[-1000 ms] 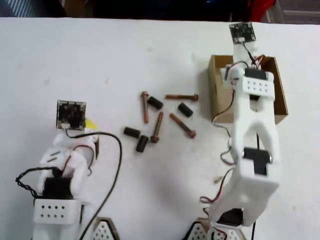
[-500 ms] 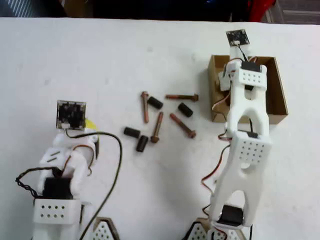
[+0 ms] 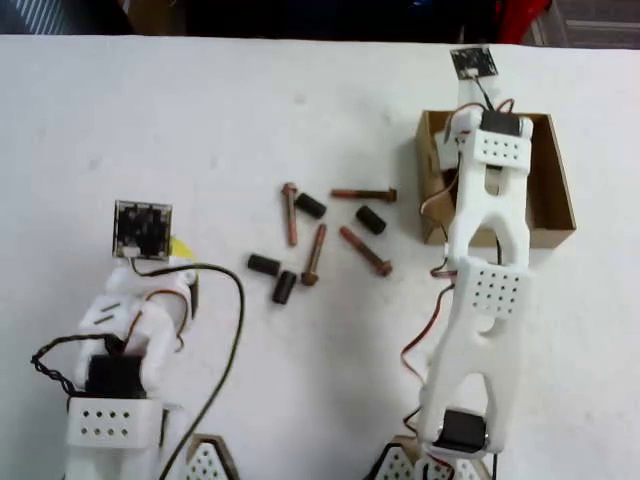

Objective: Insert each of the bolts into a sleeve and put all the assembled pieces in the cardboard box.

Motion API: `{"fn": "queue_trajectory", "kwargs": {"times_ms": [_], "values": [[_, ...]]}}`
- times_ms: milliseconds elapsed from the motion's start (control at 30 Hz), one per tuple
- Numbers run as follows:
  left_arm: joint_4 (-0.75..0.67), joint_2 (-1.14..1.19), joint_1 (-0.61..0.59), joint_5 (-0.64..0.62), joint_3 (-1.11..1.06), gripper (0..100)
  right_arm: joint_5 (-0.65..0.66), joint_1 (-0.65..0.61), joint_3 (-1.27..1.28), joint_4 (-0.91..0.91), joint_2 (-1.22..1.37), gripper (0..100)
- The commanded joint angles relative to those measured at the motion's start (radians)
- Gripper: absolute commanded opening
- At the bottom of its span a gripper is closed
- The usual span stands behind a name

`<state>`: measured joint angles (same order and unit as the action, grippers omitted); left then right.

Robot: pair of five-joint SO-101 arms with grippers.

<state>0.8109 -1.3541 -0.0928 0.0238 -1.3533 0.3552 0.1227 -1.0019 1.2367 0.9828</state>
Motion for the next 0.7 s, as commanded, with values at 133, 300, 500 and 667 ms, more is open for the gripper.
{"fn": "queue_trajectory", "kwargs": {"times_ms": [133, 300, 500, 667], "values": [[-0.097, -0.012, -0.002, 0.014, -0.031, 2, 0.006, -0.021, -0.258, 0.154, -0.024, 12.0], [-0.094, -0.012, -0.002, 0.014, -0.031, 2, 0.011, -0.067, -0.534, 0.374, -0.024, 1.8], [-0.092, -0.012, -0.002, 0.014, -0.031, 2, 0.012, -0.16, -0.632, 0.533, -0.062, 2.8], [-0.094, -0.012, -0.002, 0.014, -0.032, 2, 0.012, -0.177, -0.595, 0.533, -0.087, 2.8]]}}
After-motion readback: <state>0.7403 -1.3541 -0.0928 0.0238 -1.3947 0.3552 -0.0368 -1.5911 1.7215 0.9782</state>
